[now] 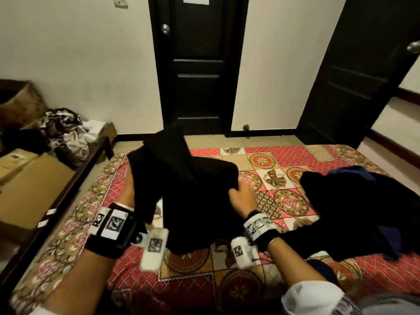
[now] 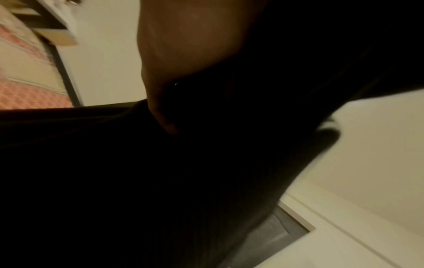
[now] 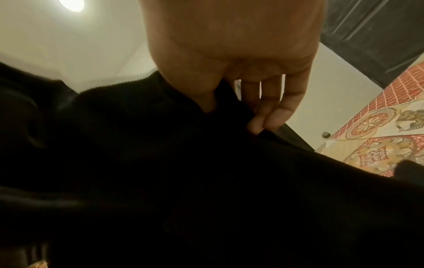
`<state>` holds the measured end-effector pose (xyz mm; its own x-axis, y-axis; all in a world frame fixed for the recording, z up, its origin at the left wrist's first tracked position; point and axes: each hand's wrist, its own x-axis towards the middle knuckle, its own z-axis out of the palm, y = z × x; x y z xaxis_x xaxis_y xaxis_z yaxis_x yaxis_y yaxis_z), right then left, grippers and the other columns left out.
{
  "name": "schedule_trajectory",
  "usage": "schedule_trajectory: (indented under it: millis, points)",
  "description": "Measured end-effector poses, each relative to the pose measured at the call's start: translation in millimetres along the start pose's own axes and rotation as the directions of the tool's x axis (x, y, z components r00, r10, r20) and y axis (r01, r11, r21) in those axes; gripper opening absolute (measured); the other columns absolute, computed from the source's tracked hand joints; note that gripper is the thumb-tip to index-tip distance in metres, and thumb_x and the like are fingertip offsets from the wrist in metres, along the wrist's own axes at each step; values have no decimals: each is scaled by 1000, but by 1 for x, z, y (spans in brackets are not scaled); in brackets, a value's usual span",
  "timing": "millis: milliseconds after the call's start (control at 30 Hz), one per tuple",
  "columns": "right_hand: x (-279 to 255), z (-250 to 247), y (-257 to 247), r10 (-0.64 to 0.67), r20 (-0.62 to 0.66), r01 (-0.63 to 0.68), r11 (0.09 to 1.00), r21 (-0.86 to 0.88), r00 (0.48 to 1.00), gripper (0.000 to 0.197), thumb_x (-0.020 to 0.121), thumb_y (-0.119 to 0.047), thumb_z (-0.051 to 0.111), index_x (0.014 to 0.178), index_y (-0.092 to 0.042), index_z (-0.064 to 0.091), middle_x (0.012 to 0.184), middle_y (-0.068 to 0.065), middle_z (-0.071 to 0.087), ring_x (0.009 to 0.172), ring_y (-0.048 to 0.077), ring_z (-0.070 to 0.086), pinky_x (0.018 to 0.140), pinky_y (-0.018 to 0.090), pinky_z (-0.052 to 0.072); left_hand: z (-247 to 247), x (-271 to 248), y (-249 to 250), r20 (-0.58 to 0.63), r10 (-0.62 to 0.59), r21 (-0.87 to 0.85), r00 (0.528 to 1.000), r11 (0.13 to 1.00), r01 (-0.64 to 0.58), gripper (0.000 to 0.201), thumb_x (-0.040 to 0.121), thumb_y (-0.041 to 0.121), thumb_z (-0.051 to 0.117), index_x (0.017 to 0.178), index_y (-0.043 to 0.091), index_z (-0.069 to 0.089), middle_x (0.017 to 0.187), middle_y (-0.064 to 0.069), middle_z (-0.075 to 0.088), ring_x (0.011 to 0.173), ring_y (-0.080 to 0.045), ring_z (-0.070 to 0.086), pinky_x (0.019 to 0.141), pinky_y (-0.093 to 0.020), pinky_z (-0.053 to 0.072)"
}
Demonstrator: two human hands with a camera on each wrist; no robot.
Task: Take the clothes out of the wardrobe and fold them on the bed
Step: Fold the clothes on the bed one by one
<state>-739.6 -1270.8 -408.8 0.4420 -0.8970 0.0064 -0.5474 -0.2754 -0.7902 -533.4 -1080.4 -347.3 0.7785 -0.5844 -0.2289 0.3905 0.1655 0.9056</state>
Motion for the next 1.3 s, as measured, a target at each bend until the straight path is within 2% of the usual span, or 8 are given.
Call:
schedule_trajectory:
  millis: [267, 400, 533, 667, 833, 1000, 1100, 1300]
  points:
    - [6, -62, -62, -60, 4, 57, 962, 268, 998, 28, 83, -29, 63, 59, -24, 49, 57, -4, 48, 58, 18, 46, 64, 39, 32, -15, 26, 18, -9, 159, 22, 987, 987, -158, 11, 95, 31, 57, 101, 23, 62, 97, 3, 63, 100, -15, 59, 109, -45, 43]
    - [-7, -56, -69, -10, 234, -107, 871, 480, 972, 11, 84, -18, 73, 76, -10, 74, 77, 10, 68, 76, 25, 64, 74, 37, 45, -1, -2, -11, 248, 187, 263, 951, 931, -252, 59, 77, 38, 73, 130, 17, 58, 125, 2, 63, 116, -13, 61, 100, -37, 50]
    - [-24, -52, -77, -27, 448, -252, 796, 550, 894, 13, 87, -22, 72, 80, -15, 64, 77, 6, 60, 72, 24, 59, 71, 34, 46, 30, -44, -77, 615, -38, 497, 788, 794, -350, 95, 66, 41, 93, 145, 32, 42, 135, 20, 52, 120, 6, 53, 96, -20, 48]
    - [-44, -77, -92, -118, 542, -297, 730, 615, 832, 10, 89, -20, 66, 84, -14, 60, 80, 4, 57, 72, 20, 56, 67, 29, 46, 42, -48, -125, 604, -78, 555, 793, 756, -347, 104, 59, 54, 92, 146, 37, 39, 142, 13, 54, 130, -5, 53, 109, -37, 47]
    - [-53, -113, -97, -153, 524, -220, 784, 581, 838, 21, 93, -22, 62, 102, -4, 62, 97, 17, 58, 90, 30, 58, 72, 28, 52, 43, -34, -121, 618, 7, 532, 786, 733, -424, 76, 83, 24, 80, 147, 34, 40, 146, 17, 48, 134, -4, 49, 108, -26, 42]
    - [-56, -126, -87, -142, 520, -236, 770, 593, 842, 12, 90, -19, 63, 94, -8, 64, 84, 6, 64, 78, 20, 64, 65, 28, 55, 48, -31, -114, 695, -39, 539, 718, 689, -484, 35, 86, 2, 63, 115, 22, 68, 105, 17, 73, 94, 2, 69, 83, -23, 56]
    - [-60, -130, -84, -183, 508, -198, 770, 606, 842, 24, 84, -24, 68, 98, -4, 64, 86, 9, 64, 74, 19, 65, 62, 25, 54, 42, -24, -113, 609, 14, 544, 793, 720, -430, 24, 78, 11, 49, 82, 22, 70, 71, 14, 67, 62, -10, 59, 64, -33, 43]
    - [-8, -162, -42, 20, 154, -103, 829, 549, 988, 34, 77, -30, 87, 98, -5, 78, 96, 14, 75, 98, 34, 73, 91, 43, 56, 33, 42, -4, 36, 337, 359, 941, 874, -327, 27, 87, 2, 42, 69, 18, 53, 71, 3, 58, 69, -15, 51, 55, -20, 42]
